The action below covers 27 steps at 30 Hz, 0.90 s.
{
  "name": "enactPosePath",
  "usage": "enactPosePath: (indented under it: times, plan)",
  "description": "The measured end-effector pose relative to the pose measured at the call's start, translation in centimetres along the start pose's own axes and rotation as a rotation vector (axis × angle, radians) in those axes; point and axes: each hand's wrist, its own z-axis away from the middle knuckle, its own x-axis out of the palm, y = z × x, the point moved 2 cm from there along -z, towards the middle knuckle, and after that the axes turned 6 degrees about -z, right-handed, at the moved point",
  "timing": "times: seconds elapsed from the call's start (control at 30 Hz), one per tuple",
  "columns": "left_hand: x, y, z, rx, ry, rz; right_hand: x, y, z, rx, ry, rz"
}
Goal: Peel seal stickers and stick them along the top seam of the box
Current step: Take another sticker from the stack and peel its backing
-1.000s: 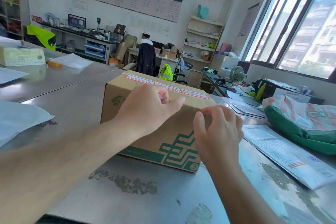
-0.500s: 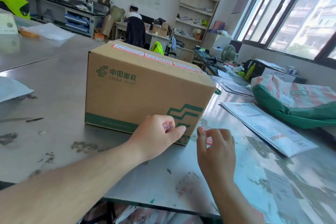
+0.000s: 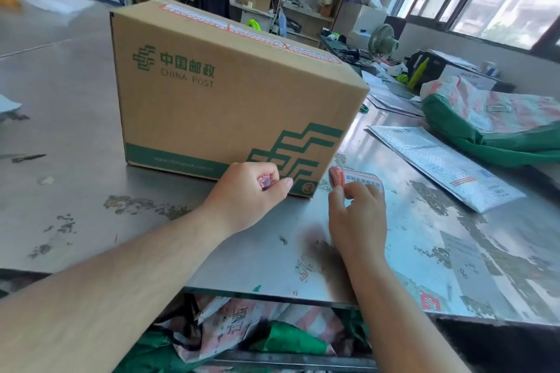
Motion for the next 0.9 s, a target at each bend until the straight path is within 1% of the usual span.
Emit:
enactPosePath:
  times: [0.17, 0.33, 0.47, 0.67, 0.77, 0.9]
  plan:
    - [-0.2, 0.0, 0.0, -0.023, -0.016, 0.010, 0.2, -1.4, 0.0, -0.023, -0.086, 0.088]
    - [-0.3, 0.0, 0.1, -0.051, -0.028, 0.019, 0.1, -1.0, 0.3, 0.055, 0.028, -0.025]
    - [-0.2, 0.0, 0.0, -0.059, -0.045, 0.025, -0.5, -0.8, 0.3, 0.152, -0.001, -0.093]
    - [-0.2, -0.1, 0.0, -0.041, -0.044, 0.002, -0.5, -0.7, 0.3, 0.156, 0.003, -0.102]
    - [-0.2, 0.0, 0.1, -0.052, -0.053, -0.007, -0.3, -1.0, 0.4, 0.120, -0.071, -0.059]
    - [-0.1, 0.0, 0.0, -0.058, -0.059, -0.017, -0.8, -1.1, -0.7, 0.123, -0.196, -0.013]
